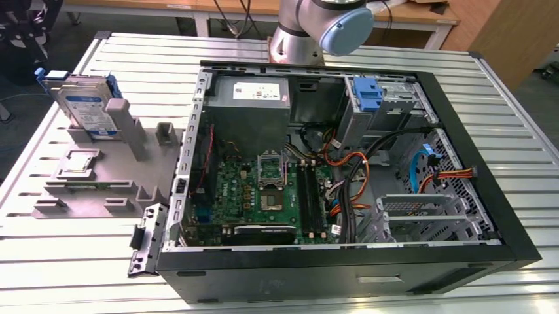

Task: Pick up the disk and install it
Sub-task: 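Pick up the disk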

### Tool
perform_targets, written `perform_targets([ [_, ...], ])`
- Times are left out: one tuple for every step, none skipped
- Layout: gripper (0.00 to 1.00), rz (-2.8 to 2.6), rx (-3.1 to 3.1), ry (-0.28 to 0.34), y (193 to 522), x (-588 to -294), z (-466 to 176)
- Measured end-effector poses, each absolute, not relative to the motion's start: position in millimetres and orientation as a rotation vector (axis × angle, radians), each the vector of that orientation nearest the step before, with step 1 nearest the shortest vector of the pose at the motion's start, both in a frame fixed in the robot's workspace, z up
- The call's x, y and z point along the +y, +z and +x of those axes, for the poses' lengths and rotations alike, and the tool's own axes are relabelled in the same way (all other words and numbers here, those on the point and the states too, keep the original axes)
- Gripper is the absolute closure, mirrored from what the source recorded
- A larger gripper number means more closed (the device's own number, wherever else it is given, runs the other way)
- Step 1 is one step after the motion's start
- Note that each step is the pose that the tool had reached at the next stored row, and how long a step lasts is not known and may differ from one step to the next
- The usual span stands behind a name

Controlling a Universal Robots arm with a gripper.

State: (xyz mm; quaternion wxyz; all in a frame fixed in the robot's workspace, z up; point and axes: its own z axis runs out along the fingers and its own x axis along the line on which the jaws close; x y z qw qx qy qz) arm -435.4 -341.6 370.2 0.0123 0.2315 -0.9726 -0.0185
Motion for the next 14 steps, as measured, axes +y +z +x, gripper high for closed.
perform_targets([
  [0.90, 0.746, -3.026, -0.057, 370.2, -341.6, -435.4],
  [0.90, 0.771, -3.019, -0.057, 370.2, -341.5, -435.4],
  [0.90, 0.795, -3.013, -0.057, 370.2, -341.6, -435.4],
  [0.90, 0.818, -3.006, -0.056, 370.2, -341.5, -435.4],
  [0.90, 0.842, -2.999, -0.056, 370.2, -341.5, -435.4],
  [0.90, 0.867, -2.992, -0.056, 370.1, -341.6, -435.4],
  [0.90, 0.892, -2.984, -0.055, 370.1, -341.6, -435.4],
  [0.90, 0.918, -2.976, -0.055, 370.1, -341.5, -435.4],
  [0.90, 0.946, -2.967, -0.054, 370.0, -341.6, -435.4],
  [0.90, 0.972, -2.958, -0.054, 370.1, -341.6, -435.4],
  [0.90, 0.998, -2.949, -0.054, 370.0, -341.6, -435.4],
  [0.90, 1.025, -2.939, -0.053, 370.0, -341.6, -435.4],
  [0.90, 1.051, -2.930, -0.053, 370.0, -341.6, -435.4],
  [0.90, 1.077, -2.920, -0.052, 369.9, -341.6, -435.4],
])
